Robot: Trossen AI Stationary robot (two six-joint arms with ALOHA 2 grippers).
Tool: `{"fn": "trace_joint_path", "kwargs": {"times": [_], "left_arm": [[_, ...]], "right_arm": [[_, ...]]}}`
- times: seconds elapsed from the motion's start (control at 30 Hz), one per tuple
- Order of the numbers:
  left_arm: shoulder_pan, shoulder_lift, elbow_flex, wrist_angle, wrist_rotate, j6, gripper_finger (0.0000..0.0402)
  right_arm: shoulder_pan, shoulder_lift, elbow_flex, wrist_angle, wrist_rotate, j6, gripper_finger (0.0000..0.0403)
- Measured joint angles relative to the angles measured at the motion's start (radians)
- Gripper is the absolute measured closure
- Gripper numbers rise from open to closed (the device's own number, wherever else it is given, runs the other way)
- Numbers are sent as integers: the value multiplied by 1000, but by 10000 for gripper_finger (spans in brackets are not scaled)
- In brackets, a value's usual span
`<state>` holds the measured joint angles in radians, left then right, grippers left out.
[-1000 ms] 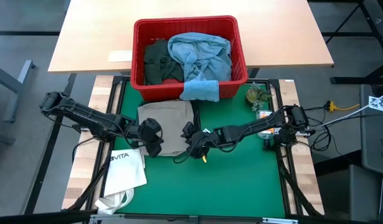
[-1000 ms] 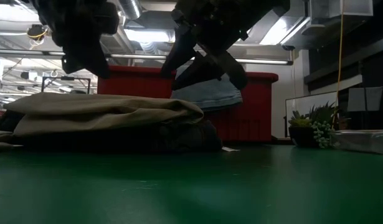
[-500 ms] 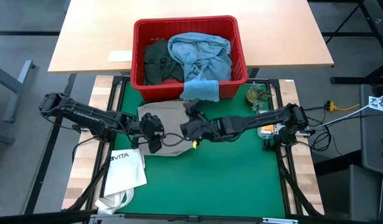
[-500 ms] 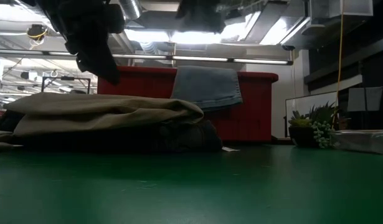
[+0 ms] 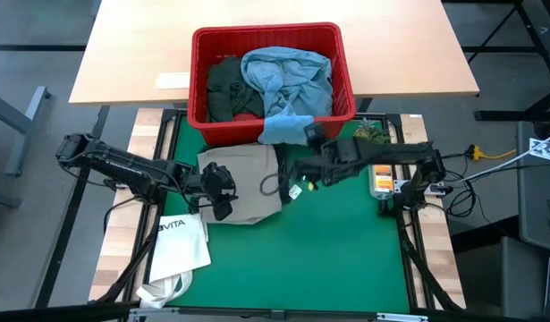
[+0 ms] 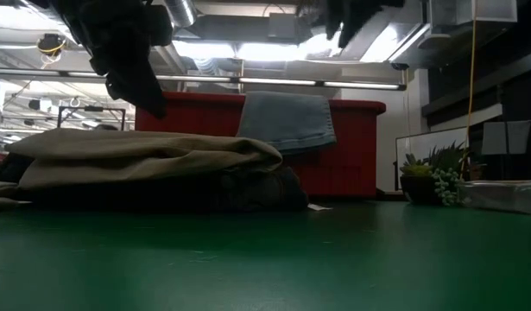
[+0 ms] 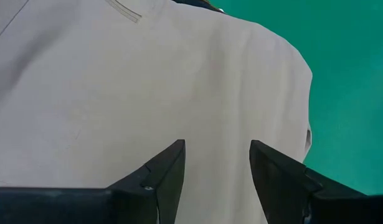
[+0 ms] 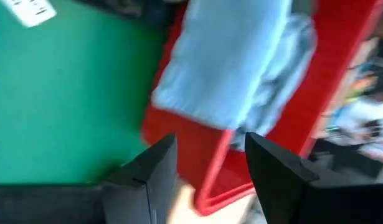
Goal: Fold Laundry from Bin
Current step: Fold the light blue pants
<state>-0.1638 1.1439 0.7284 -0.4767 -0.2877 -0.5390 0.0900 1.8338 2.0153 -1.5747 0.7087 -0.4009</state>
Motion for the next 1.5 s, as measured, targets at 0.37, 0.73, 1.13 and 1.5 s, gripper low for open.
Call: {"fn": "trace_joint_path", "kwargs": {"times": [0.37, 0.73, 1.13, 1.5], "left_arm": [[0, 0, 0, 0, 0, 0, 233], [0, 0, 0, 0, 0, 1, 234], [0, 0, 0, 0, 0, 2, 234], [0, 0, 0, 0, -41, 2, 234]], "right_arm": [[-290, -126, -331, 115, -507, 32, 212], [-466, -131, -561, 493, -556, 161, 212], [-464, -131, -566, 739, -565, 165, 212], [-463, -131, -566, 768, -588, 158, 246]]}}
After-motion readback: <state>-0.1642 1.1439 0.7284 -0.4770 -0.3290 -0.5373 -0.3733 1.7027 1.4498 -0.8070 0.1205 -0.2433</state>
